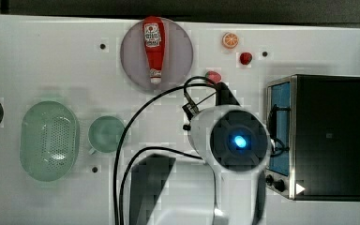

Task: Pick Banana and place it in mug.

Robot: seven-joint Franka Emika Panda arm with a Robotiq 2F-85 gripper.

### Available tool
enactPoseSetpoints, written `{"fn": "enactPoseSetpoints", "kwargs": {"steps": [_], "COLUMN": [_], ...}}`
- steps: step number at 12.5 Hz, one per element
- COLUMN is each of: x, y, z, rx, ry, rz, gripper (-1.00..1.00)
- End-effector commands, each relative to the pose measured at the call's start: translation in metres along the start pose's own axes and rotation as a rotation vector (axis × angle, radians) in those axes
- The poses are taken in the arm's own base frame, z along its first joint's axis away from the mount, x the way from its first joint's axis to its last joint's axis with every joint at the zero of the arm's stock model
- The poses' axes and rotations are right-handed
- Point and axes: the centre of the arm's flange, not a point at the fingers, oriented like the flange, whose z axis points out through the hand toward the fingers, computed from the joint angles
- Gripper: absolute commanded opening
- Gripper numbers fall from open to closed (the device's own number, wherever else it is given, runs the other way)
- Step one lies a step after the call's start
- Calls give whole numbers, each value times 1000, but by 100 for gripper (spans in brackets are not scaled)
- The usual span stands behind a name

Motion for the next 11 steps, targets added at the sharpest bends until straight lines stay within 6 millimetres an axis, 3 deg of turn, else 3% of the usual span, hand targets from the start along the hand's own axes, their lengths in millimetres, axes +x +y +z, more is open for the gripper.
{"fn": "enactPoseSetpoints", "kwargs": {"steps": [1,4,9,11], "x": [-24,-75,-178,-210], "y": [-11,-38,-90,-106], "z": [17,2,26,43], "rx": [-80,-85,-88,-76], "ry": [-26,4,-30,-38], "rz": [-49,-46,-53,-19], "gripper": [-46,-46,-46,-46]}}
